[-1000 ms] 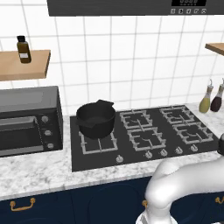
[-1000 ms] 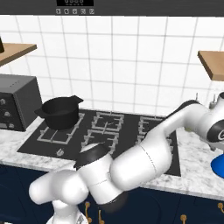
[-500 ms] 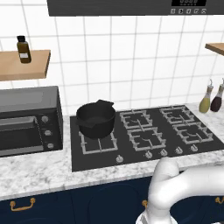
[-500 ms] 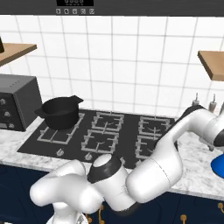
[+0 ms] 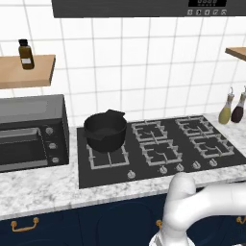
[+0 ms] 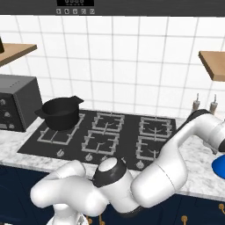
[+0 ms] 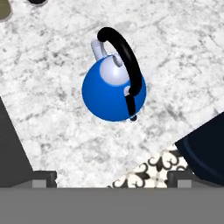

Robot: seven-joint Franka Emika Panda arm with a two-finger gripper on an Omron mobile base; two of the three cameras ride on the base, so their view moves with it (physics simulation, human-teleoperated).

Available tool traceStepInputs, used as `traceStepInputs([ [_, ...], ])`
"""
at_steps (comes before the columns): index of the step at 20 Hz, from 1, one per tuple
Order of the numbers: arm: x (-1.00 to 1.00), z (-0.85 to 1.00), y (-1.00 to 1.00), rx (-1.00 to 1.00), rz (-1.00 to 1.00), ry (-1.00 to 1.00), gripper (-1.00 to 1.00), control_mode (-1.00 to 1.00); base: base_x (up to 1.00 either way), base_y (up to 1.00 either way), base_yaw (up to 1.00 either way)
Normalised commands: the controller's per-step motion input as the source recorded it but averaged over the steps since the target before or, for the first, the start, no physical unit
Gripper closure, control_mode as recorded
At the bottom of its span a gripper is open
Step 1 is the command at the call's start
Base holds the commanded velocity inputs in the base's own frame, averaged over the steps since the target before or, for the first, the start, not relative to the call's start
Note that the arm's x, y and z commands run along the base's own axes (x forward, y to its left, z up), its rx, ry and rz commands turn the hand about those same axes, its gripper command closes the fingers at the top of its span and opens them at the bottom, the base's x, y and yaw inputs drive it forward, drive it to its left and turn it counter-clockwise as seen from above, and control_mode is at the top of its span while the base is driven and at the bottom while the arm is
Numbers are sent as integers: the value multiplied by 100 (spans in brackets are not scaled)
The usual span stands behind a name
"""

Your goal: Pick the kettle from the counter and place it on a stove burner. Then turn the burner on.

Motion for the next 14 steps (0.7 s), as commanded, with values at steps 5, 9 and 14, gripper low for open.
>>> traceStepInputs([
  [5, 2, -29, -18, 0, 0, -9, -100, -100, 0, 0, 0],
  [9, 18, -2, -11, 0, 0, -9, -100, -100, 0, 0, 0],
  [14, 32, -3, -15, 0, 0, -5, -100, -100, 0, 0, 0],
])
